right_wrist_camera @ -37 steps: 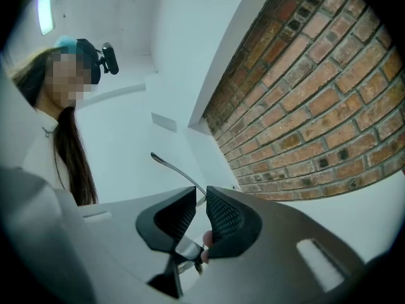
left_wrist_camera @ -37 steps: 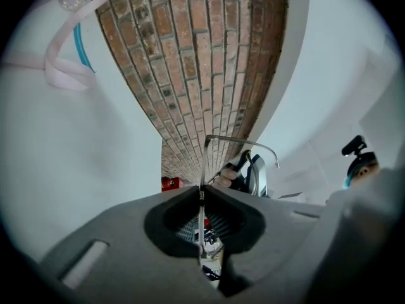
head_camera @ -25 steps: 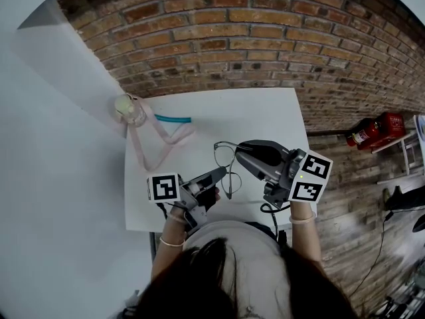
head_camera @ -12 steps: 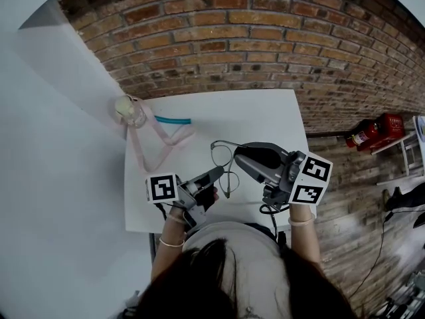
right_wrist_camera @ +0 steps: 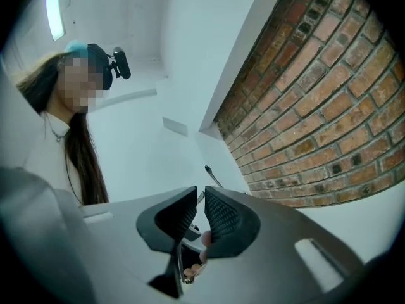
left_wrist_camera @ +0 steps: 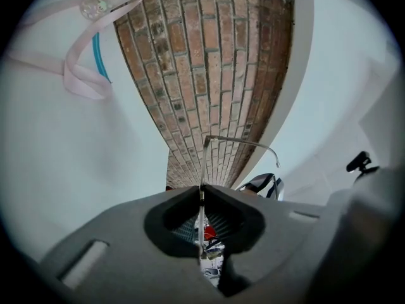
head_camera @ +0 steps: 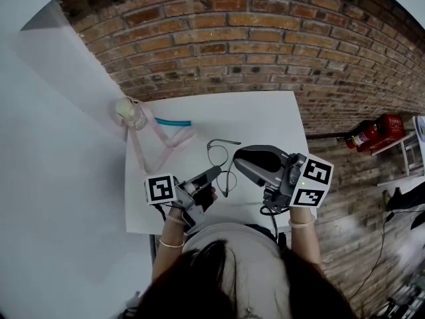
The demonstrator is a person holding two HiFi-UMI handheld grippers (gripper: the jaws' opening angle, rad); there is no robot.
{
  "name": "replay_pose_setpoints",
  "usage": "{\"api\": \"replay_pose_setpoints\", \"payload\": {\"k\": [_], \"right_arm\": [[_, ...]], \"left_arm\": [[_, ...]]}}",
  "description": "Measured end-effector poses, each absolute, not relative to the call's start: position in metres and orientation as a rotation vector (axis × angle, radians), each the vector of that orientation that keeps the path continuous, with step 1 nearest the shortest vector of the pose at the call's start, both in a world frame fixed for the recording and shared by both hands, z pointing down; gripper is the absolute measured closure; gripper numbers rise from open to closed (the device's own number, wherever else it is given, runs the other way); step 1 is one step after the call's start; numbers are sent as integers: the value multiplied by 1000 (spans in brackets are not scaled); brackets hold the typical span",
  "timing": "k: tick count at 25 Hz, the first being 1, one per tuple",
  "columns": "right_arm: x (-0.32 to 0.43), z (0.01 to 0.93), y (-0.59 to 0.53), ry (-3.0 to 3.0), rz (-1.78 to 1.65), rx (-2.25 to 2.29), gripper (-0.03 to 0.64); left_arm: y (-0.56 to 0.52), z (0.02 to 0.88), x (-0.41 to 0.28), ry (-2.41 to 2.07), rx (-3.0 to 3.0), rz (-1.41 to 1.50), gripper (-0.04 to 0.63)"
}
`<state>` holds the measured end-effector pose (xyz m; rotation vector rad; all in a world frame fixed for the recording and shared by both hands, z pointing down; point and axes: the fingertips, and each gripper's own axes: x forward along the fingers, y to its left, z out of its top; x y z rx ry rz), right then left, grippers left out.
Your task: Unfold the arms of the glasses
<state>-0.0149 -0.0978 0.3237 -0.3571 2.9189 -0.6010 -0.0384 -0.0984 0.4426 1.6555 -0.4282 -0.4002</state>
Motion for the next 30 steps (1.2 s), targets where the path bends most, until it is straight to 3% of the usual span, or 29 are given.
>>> {"api": "replay_pose_setpoints", "payload": {"k": [30], "right_arm": [[-16, 315, -81, 2927, -572, -257, 577]], "left_arm": [[-102, 447, -44, -466, 1636, -416, 572]]}}
